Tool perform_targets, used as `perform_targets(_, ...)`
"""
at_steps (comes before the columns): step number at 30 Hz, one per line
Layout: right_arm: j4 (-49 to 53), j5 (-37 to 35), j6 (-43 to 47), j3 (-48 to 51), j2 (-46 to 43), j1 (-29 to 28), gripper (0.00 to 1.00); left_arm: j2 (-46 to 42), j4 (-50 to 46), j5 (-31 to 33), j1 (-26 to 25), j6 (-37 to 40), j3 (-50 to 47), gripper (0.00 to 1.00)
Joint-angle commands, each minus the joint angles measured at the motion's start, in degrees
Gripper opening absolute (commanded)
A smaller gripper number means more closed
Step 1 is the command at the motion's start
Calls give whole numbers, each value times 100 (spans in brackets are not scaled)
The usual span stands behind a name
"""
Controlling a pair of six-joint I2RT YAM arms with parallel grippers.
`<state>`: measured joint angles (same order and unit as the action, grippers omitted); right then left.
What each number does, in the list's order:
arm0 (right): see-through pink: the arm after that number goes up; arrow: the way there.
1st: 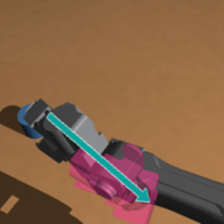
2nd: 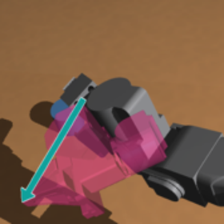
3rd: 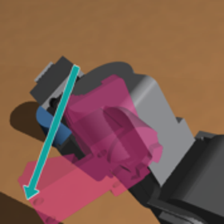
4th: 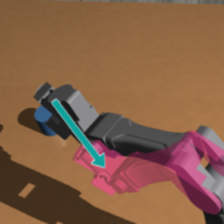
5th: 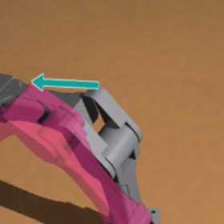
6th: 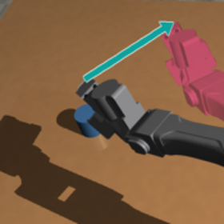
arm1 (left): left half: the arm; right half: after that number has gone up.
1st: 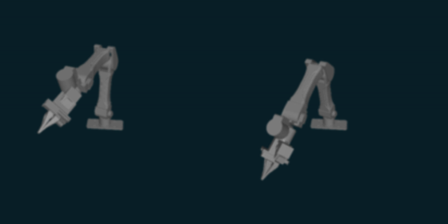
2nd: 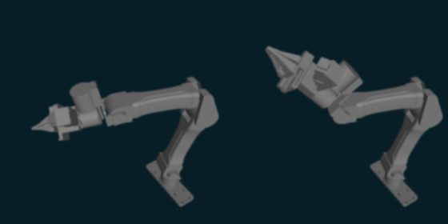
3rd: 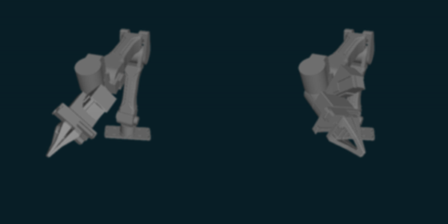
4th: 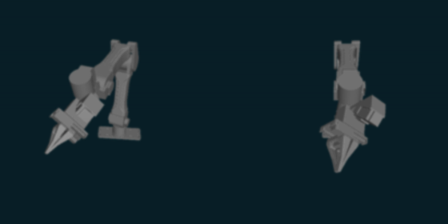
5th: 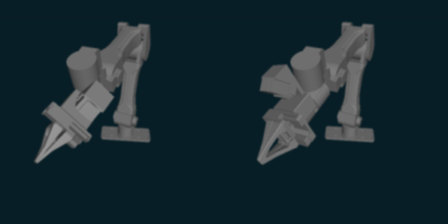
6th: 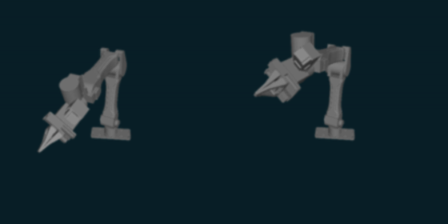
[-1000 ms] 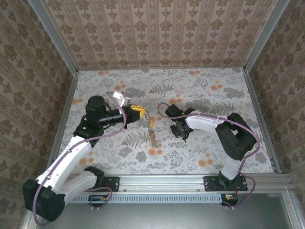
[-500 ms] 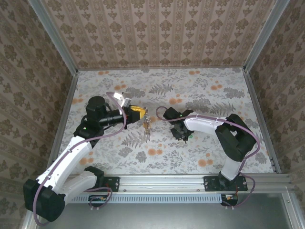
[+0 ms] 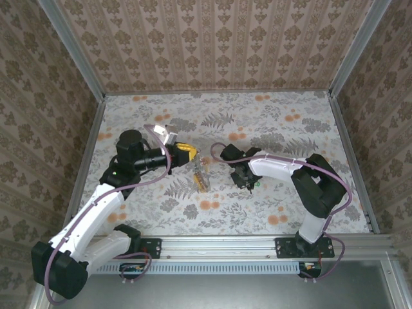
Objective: Put the keys on the keyring
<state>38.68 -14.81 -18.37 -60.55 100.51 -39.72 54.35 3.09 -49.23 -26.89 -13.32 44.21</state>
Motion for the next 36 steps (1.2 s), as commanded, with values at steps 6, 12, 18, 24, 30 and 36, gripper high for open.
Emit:
perform_targets(6,212,-80,-166,6,127,-18,22,-178,324,-147,45,-61,-34,0)
perform_targets(12,211,-75,-183,13,214,1,22,-217,333,-141,35,-48,-26,0)
perform_targets(18,202,-99,-261,88,203,9,26,-238,359,-141,35,-46,-35,0)
perform_targets(24,302,-186,-290,122,31,-15,26,-268,359,-153,31,-57,-36,0)
perform_targets(30,416,-313,-343,175,-175,-35,28,-280,410,-169,22,-65,-66,0)
perform_targets(36,434,-321,-377,148,-103,-35,29,-324,471,-187,14,-81,-87,0)
